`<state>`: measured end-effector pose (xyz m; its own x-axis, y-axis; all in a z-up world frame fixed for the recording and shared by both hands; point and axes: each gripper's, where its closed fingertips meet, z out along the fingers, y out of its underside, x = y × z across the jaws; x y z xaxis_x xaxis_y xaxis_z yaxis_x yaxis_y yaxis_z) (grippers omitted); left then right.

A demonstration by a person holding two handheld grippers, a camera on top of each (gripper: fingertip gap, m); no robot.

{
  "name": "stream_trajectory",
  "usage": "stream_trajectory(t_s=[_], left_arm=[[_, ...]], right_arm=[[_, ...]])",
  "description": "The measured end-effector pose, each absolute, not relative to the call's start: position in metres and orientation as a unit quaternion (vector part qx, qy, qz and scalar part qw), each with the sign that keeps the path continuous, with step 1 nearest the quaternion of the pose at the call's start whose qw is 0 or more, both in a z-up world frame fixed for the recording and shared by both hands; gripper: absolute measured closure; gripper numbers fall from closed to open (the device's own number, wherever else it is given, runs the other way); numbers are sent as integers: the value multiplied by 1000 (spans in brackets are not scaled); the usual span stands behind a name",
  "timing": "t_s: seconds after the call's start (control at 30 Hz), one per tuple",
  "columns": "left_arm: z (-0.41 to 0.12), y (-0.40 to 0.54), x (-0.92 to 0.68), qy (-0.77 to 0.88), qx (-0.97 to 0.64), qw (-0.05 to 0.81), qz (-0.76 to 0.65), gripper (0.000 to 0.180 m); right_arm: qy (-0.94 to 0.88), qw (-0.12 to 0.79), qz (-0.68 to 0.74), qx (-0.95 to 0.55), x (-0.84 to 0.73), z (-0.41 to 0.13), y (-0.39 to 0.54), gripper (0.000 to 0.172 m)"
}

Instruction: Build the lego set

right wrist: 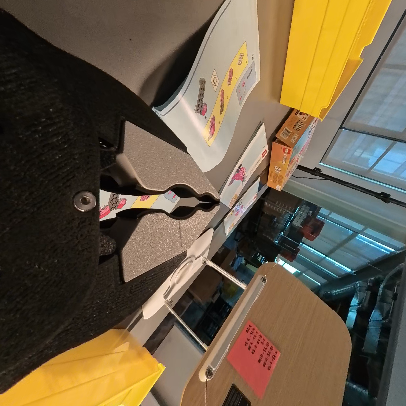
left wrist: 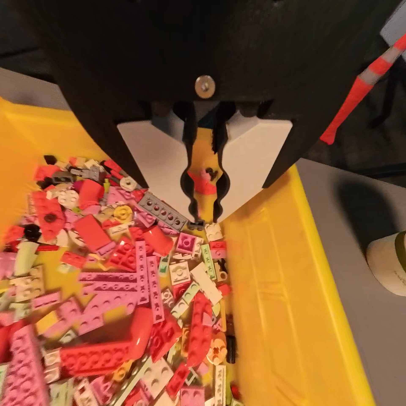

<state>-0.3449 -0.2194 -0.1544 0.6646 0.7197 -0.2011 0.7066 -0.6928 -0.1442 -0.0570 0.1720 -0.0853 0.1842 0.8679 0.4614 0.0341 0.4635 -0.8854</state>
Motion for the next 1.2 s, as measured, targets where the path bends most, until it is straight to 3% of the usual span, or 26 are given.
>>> stream_trajectory(t_s=[0.33,0.47,0.6,0.83,1.2], left_arm=[[-162,-205,-317,-382,-921,42,58,167],[-159,-201,-306,-384,-921,55,38,142],[-161,-196,-296,-382,-923,57,9,140],[-173,-200,-290,-384,-923,29,-16,152],[-163,-188,-296,-378,-921,86,-27,172]], right_arm=[[-561,650,317,-404,-58,-87,170,172],[-565,648,314,-402,-59,-88,169,172],[-567,648,313,-401,-59,-89,168,172],[-569,647,312,-399,-60,-89,168,172],[-574,646,309,-397,-61,-90,166,172]])
